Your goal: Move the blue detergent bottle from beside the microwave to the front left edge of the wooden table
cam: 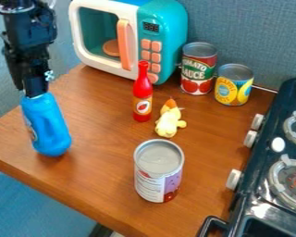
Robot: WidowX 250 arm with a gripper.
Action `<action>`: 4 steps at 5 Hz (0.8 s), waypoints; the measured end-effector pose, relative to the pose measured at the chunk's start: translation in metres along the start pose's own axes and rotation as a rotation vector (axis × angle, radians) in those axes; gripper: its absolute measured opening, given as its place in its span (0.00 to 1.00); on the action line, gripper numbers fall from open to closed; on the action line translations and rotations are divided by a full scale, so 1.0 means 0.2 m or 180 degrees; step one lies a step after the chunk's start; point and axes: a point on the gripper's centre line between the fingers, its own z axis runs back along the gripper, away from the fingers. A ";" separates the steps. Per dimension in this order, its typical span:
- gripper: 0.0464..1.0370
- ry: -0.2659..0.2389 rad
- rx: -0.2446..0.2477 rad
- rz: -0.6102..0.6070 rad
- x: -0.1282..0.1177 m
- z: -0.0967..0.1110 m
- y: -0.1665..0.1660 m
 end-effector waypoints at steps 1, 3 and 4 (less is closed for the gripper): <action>0.41 0.0039 0.0063 0.0248 -0.01 0.00 0.02; 0.41 0.0209 0.0006 0.0323 0.00 -0.03 0.07; 0.49 0.0265 -0.0038 0.0316 -0.01 -0.04 0.08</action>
